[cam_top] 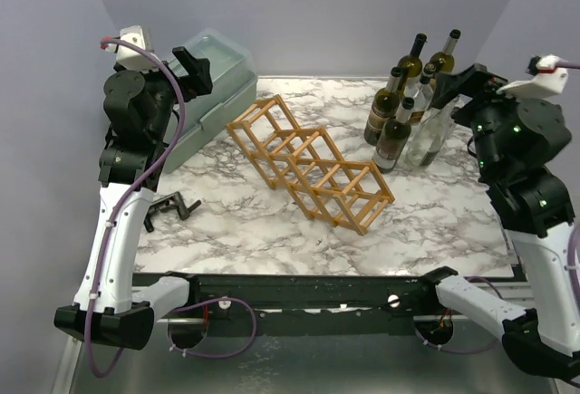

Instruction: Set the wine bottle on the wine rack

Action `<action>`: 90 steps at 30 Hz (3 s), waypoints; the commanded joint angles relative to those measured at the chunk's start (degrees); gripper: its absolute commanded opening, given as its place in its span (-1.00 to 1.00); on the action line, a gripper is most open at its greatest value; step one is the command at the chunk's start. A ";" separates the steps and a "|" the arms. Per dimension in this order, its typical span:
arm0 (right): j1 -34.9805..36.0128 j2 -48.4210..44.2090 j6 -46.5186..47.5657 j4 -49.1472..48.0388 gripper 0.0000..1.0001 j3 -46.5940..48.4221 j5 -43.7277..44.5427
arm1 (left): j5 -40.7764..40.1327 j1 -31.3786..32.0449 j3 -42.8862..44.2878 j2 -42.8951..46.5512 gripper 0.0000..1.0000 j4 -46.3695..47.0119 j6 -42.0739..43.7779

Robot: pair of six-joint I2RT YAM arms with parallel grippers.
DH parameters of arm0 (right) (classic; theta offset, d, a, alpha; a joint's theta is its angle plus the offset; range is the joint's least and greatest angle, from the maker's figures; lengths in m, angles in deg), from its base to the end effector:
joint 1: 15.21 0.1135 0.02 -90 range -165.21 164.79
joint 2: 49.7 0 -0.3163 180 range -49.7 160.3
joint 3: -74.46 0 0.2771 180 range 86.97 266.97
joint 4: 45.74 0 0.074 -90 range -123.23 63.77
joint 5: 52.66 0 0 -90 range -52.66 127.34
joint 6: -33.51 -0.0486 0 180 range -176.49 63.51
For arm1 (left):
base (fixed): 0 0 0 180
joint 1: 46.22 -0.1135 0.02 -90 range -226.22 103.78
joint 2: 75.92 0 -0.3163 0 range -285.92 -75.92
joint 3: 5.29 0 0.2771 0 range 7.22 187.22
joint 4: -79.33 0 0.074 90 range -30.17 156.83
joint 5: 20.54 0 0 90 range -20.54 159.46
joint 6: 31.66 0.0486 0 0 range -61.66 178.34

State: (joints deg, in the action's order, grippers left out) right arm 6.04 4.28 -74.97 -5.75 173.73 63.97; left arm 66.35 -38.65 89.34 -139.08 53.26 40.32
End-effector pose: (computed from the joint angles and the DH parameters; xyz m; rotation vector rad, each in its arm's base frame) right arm 0.1439 0.0326 0.5771 0.3399 1.4527 0.2169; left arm 0.2338 -0.0284 0.5519 -0.1793 1.4740 -0.3219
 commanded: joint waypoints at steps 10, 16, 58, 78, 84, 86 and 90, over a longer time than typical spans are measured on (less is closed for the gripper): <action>-0.25 5.41 0.73 -0.49 1.00 -6.41 -5.86 | 6.89 0.67 -5.58 -0.38 0.97 -3.63 2.99; -0.26 9.22 2.50 -3.69 0.91 -9.30 -9.18 | 8.47 1.14 -9.16 -1.19 0.97 -1.89 1.97; -5.07 26.22 8.86 -29.80 0.22 -24.88 3.00 | 14.23 1.39 -11.38 -4.25 0.97 1.43 -1.58; -5.04 26.37 10.61 -27.62 -0.50 -19.01 3.48 | 14.46 1.50 -11.02 -5.35 0.97 0.91 -2.19; -5.06 23.83 11.55 -24.62 -0.82 -15.07 3.99 | 15.33 1.61 -10.84 -5.69 0.97 0.80 -2.73; -5.01 23.12 11.96 -23.33 -0.90 -13.05 3.55 | 14.68 1.48 -10.72 -6.05 0.97 0.56 -2.61; -5.06 20.83 12.00 -23.35 -0.98 -10.78 2.55 | 15.47 1.64 -10.57 -5.57 0.97 0.47 -2.79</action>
State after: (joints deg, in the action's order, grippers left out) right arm 1.21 30.09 -63.82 -26.29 158.08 66.40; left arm 80.14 -37.47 78.63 -144.85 53.59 37.96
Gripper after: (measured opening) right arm 0.344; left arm 0.987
